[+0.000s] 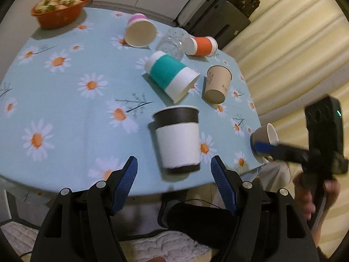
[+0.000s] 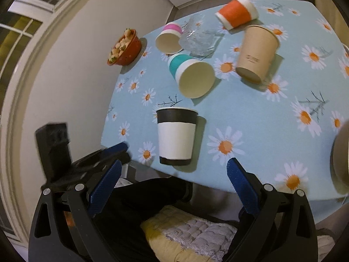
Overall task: Flip cup upright
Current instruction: 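Lift the black-and-white cup with the left tool and rotate it upright, then bring the right tool to the upright cup and close around it, then lift the black-and-white cup with the right tool while the left tool withdraws, then lower the cup upright onto the tablecloth and open the right tool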
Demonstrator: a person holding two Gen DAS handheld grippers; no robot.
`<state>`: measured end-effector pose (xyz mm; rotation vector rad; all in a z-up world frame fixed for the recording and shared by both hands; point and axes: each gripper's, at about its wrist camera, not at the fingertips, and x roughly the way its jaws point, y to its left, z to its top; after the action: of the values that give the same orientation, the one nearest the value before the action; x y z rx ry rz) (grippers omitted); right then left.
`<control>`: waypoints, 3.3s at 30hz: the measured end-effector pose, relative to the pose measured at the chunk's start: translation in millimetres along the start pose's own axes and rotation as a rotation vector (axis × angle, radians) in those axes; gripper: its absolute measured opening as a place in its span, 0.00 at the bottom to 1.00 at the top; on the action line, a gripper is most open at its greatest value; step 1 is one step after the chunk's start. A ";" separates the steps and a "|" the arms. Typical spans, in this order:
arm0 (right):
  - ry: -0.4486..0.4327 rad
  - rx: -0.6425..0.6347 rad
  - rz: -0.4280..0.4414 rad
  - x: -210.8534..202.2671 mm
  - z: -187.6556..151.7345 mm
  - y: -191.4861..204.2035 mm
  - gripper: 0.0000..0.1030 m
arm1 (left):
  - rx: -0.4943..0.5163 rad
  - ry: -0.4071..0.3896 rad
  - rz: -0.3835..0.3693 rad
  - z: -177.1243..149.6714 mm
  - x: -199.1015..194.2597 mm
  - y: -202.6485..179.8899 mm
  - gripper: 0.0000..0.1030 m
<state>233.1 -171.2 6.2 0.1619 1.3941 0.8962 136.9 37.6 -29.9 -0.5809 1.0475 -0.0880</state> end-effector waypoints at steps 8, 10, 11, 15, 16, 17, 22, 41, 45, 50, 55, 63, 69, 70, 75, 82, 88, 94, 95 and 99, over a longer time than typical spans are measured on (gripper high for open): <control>0.089 -0.093 -0.145 55.5 23.0 24.5 0.84 | -0.036 -0.131 -0.084 -34.8 -48.5 22.6 0.66; 0.112 -0.091 -0.182 68.7 26.1 23.0 0.81 | -0.045 -0.163 -0.112 -40.9 -54.6 24.9 0.66; 0.124 -0.087 -0.197 74.4 28.0 21.1 0.80 | -0.046 -0.173 -0.120 -44.0 -56.2 25.5 0.66; 0.156 -0.070 -0.229 93.1 34.6 16.9 0.77 | -0.040 -0.192 -0.150 -55.4 -54.4 26.8 0.66; 0.161 -0.063 -0.233 95.7 35.6 15.3 0.77 | -0.044 -0.193 -0.163 -57.9 -52.5 27.4 0.66; 0.164 -0.057 -0.234 97.6 36.9 13.5 0.77 | -0.049 -0.194 -0.173 -60.6 -51.7 28.2 0.66; 0.161 -0.053 -0.225 105.6 40.6 12.9 0.76 | -0.068 -0.204 -0.201 -67.0 -44.5 34.5 0.66; 0.066 -0.084 -0.238 84.6 35.1 31.8 0.64 | -0.128 -0.277 -0.239 -66.6 -45.7 56.5 0.66; -0.056 -0.126 -0.238 62.1 22.2 41.8 0.63 | -0.127 -0.308 -0.232 -61.2 -50.6 59.7 0.66; -0.211 -0.158 -0.216 42.8 0.2 50.7 0.64 | -0.133 -0.333 -0.229 -54.1 -54.8 65.6 0.66; -0.391 -0.192 -0.232 30.4 -21.4 63.1 0.64 | -0.149 -0.351 -0.239 -51.9 -55.5 71.7 0.66; -0.666 -0.281 -0.308 42.0 -48.0 79.1 0.64 | -0.156 -0.389 -0.240 -54.4 -60.1 75.1 0.66; -0.781 -0.326 -0.409 68.1 -63.6 74.4 0.64 | -0.140 -0.415 -0.220 -57.7 -64.0 71.5 0.75; -0.788 -0.335 -0.419 73.8 -64.6 71.9 0.64 | -0.140 -0.415 -0.223 -58.2 -64.1 71.4 0.75; -0.824 -0.344 -0.451 92.7 -65.3 58.8 0.64 | -0.154 -0.416 -0.240 -58.2 -64.0 74.6 0.75; -0.863 -0.414 -0.520 116.1 -77.5 57.7 0.64 | -0.169 -0.404 -0.254 -58.3 -60.0 74.9 0.83; -0.862 -0.464 -0.553 130.7 -84.8 59.2 0.64 | -0.189 -0.414 -0.251 -58.4 -59.9 77.6 0.87; -0.864 -0.479 -0.566 134.2 -93.1 62.2 0.63 | -0.197 -0.423 -0.244 -58.0 -59.9 78.4 0.87; -0.857 -0.481 -0.561 135.0 -95.0 62.7 0.63 | -0.197 -0.423 -0.242 -58.0 -59.7 78.4 0.87; -0.841 -0.470 -0.549 135.3 -100.1 62.7 0.63 | -0.196 -0.422 -0.238 -58.0 -59.3 78.0 0.87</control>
<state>104.6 -84.1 -84.1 -0.1869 0.3834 0.5560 42.5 99.9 -42.5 -0.8594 0.5774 -0.0677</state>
